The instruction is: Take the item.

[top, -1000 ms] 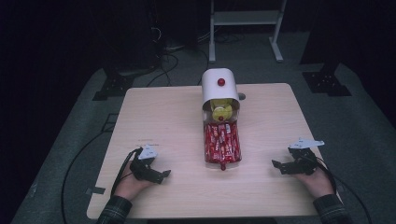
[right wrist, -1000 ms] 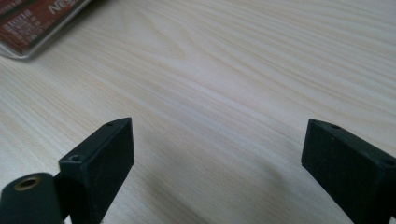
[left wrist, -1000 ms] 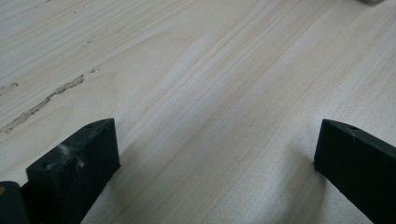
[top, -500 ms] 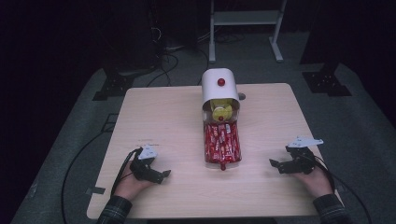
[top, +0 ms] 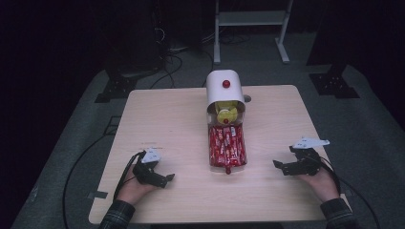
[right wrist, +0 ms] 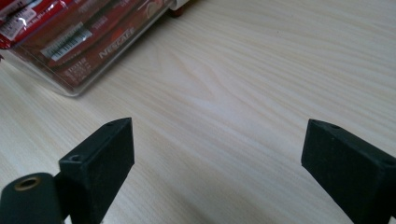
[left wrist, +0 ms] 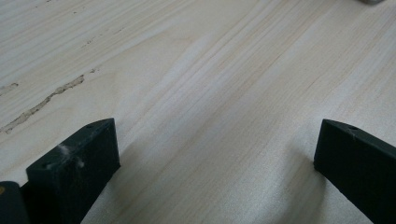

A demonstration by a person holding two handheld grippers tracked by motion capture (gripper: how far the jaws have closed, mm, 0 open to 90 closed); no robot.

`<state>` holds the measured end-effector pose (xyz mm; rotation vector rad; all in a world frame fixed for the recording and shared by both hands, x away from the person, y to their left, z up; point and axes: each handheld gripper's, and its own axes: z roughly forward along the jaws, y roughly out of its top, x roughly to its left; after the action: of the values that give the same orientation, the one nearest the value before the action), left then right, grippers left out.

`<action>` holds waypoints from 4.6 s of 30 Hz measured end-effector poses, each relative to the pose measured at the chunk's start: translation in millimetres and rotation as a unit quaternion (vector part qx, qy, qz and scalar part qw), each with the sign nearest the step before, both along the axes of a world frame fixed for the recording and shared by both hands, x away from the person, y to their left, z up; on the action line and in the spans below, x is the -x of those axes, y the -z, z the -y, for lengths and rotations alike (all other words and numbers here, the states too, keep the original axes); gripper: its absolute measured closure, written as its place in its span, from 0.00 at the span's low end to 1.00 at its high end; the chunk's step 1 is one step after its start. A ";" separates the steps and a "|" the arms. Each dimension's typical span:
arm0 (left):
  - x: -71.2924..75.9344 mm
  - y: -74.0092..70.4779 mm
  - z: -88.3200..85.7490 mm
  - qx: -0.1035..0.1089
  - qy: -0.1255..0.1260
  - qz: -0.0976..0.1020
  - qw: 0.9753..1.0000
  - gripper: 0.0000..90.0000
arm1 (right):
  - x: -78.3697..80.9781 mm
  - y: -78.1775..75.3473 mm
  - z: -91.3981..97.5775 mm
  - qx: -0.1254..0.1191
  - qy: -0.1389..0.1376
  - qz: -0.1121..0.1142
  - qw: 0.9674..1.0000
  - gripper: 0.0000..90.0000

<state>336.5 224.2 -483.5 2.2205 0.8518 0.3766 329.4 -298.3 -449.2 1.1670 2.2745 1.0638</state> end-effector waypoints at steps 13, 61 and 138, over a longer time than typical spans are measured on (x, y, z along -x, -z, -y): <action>-0.2 -0.2 -0.3 -0.002 0.001 0.000 1.000 0.00 | -5.1 -9.7 -9.2 -0.002 -0.009 0.009 1.000 0.10; -0.1 -0.1 -0.2 -0.002 0.001 -0.001 1.000 0.00 | -26.5 -37.5 -54.8 -0.037 -0.059 0.020 0.997 0.10; -0.1 0.0 -0.1 -0.001 0.000 -0.001 1.000 0.00 | -33.5 -35.7 -142.2 -0.036 -0.138 0.035 0.989 0.45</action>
<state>336.6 224.3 -483.5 2.2232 0.8514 0.3763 362.9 -156.0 -413.5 0.8426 2.4079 1.2755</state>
